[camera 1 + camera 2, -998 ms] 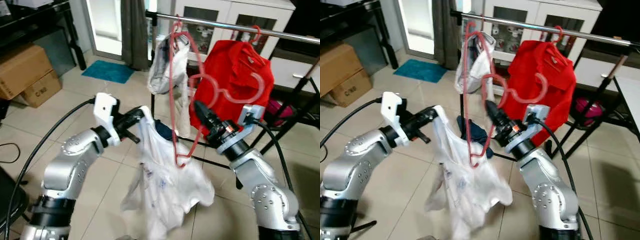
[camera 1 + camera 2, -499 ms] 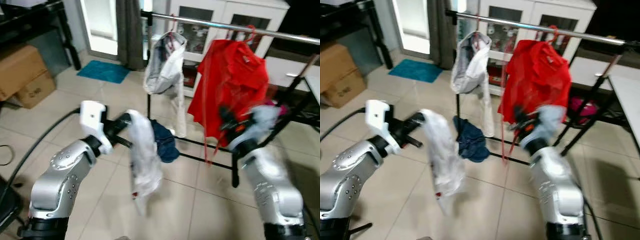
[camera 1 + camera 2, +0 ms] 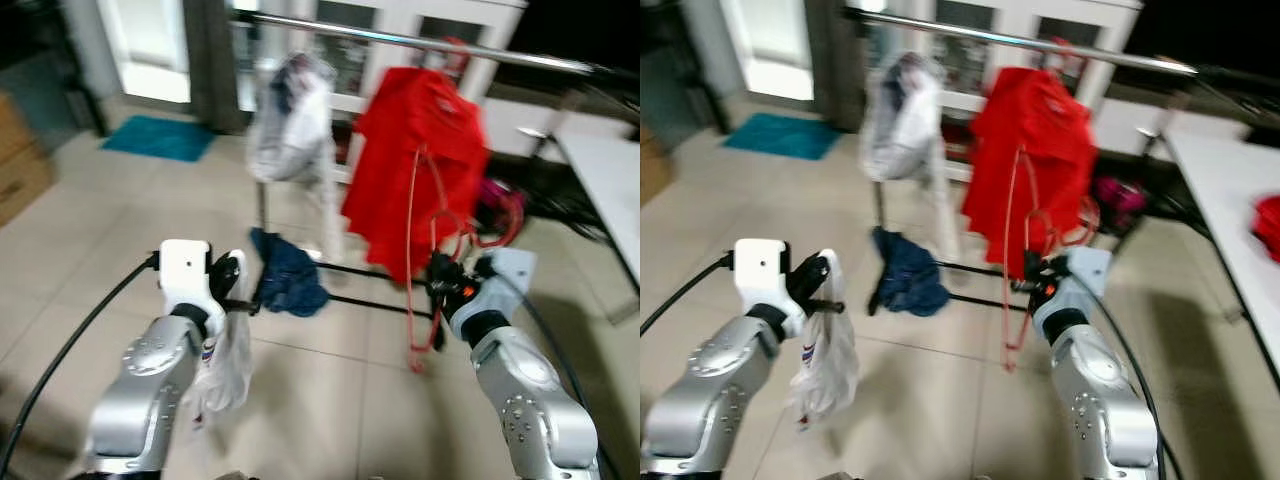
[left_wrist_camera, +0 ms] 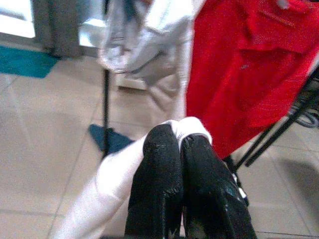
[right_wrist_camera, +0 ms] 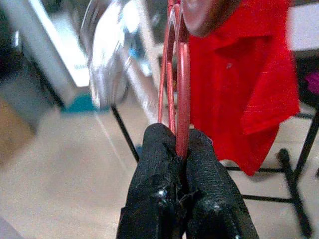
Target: Hang hanger
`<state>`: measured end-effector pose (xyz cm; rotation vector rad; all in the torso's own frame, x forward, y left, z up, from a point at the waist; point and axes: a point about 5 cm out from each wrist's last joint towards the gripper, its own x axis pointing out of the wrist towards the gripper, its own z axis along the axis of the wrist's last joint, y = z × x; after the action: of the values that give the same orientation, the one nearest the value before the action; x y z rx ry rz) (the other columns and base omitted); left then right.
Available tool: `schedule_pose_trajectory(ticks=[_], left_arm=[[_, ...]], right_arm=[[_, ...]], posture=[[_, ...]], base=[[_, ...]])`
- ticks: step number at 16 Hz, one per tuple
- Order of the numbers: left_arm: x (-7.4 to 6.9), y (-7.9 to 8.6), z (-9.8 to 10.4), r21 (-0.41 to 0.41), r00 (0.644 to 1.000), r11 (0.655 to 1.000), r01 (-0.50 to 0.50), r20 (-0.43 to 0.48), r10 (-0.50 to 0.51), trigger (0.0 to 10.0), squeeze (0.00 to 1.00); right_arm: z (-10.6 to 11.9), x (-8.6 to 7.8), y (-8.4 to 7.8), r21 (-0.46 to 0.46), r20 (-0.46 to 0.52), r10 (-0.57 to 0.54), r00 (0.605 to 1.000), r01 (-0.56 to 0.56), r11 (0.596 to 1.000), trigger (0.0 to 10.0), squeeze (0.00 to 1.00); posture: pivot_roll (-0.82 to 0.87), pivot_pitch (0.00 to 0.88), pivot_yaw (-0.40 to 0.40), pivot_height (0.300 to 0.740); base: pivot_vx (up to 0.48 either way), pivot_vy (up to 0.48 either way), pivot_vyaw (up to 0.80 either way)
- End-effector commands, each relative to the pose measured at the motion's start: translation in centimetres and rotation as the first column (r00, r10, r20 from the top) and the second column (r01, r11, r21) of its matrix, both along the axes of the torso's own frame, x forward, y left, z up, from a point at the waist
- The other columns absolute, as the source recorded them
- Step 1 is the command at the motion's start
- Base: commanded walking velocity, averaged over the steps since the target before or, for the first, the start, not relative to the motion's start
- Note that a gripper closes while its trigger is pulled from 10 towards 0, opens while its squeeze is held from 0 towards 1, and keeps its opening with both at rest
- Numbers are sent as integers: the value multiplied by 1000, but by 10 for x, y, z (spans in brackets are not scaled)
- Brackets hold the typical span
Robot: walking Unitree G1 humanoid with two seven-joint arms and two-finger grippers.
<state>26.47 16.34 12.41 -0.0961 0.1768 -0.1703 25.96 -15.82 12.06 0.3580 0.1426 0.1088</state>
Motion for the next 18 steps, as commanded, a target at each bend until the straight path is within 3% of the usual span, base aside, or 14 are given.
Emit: schedule_pose_trajectory(ticks=[1,4,7,8,18], left_arm=[[4,-5,12,16,996,1000,-16,92,14,10000,0],[3,-9,10,18,995,999,-45,93,43,10000,0],[1,-12,10,4,997,1000,-17,76,17,10000,0],[0,-15,10,-14,997,999,34,65,-33,10000,0],[1,-14,14,24,994,999,44,102,-47,10000,0]], right_arm=[[5,-1,-8,20,31,-66,997,65,998,10000,0],[12,-2,-3,12,104,-67,992,66,998,10000,0],[12,-2,-5,8,90,-89,992,89,996,10000,0],[12,-1,-5,17,94,-93,991,92,996,10000,0],[8,1,-5,-20,55,-101,993,102,995,10000,0]], posture=[[-78,5,-60,727],[-79,8,-58,727],[-79,10,-60,727],[-78,11,-61,727],[-77,8,-60,727]], base=[[0,0,-800],[0,0,-800],[0,0,-800],[0,0,-800],[0,0,-800]])
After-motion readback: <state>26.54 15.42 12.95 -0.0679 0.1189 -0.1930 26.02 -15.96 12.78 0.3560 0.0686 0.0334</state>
